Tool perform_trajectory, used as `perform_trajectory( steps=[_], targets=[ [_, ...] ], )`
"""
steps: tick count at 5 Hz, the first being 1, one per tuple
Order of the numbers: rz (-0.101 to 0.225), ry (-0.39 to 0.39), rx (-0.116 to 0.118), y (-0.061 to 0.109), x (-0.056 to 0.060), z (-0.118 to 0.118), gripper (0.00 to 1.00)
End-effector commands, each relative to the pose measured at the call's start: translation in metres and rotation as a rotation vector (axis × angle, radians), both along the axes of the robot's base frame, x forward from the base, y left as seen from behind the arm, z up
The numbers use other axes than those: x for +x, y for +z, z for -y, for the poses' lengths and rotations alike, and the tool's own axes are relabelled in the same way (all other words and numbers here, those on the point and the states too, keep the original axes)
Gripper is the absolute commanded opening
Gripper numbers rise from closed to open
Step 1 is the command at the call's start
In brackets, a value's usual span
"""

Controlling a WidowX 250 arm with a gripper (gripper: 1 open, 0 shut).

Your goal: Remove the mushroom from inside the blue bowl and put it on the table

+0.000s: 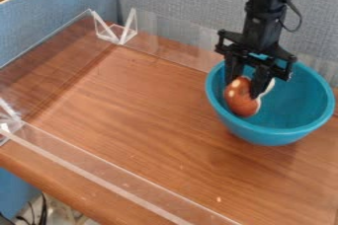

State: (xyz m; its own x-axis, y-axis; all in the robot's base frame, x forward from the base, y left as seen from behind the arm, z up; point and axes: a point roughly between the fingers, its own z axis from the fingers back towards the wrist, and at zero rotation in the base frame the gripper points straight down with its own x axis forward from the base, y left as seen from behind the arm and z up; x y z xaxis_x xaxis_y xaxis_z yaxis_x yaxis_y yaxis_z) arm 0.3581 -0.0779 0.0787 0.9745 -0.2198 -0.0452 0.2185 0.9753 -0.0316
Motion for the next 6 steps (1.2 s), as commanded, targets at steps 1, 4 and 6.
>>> perform_trajectory(
  steps=[1,4,6],
  targets=[
    [0.118,0.012,-0.026,0.046,0.001,-0.008,0.0],
    [0.149,0.007,-0.026,0.063,-0.009,-0.019,0.0],
    [0.155,-0.002,-0.023,0.067,-0.012,-0.025,0.0]
  ],
)
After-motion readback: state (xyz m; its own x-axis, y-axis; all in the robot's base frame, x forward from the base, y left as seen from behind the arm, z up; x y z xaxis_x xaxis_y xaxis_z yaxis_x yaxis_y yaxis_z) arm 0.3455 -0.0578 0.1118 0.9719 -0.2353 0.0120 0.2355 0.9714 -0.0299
